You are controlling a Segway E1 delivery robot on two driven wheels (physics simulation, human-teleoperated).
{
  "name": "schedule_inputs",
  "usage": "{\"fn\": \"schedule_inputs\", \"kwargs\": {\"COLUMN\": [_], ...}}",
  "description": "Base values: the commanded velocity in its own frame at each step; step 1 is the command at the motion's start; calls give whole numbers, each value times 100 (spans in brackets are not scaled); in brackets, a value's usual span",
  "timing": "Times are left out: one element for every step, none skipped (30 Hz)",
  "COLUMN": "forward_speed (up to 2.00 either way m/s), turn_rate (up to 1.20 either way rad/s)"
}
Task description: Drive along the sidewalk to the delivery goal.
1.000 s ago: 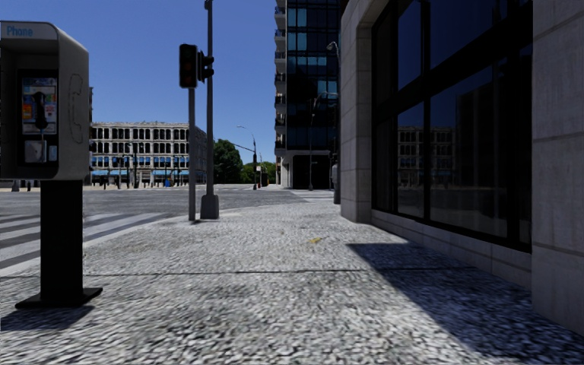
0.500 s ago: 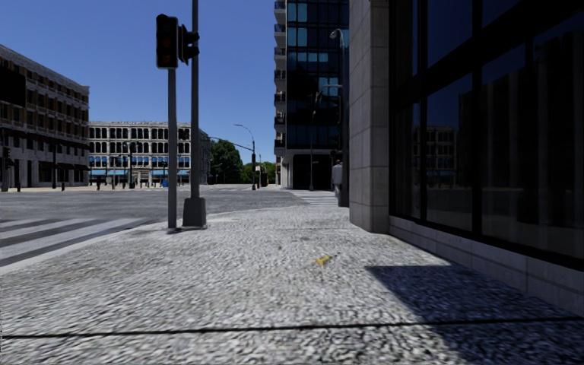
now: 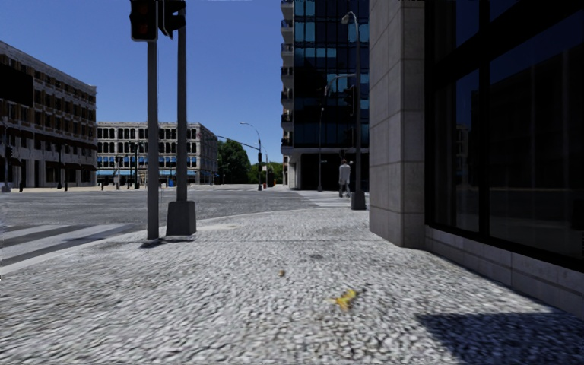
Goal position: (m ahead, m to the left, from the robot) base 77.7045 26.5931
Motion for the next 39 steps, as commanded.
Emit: {"fn": "schedule_inputs", "kwargs": {"forward_speed": [200,200,200,200,200,200,200,200,200,200,200,200,200,200,200,200,200,200,200,200,200,200,200,200,200,200,200,200,200,200,200,200,200,200,200,200,200,200,200], "turn_rate": [106,106,106,106,106,106,106,106,106,106,106,106,106,106,106,106,106,106,106,106,106,106,106,106,106,106,106,106,106,106,106,106,106,106,106,106,106,106,106]}}
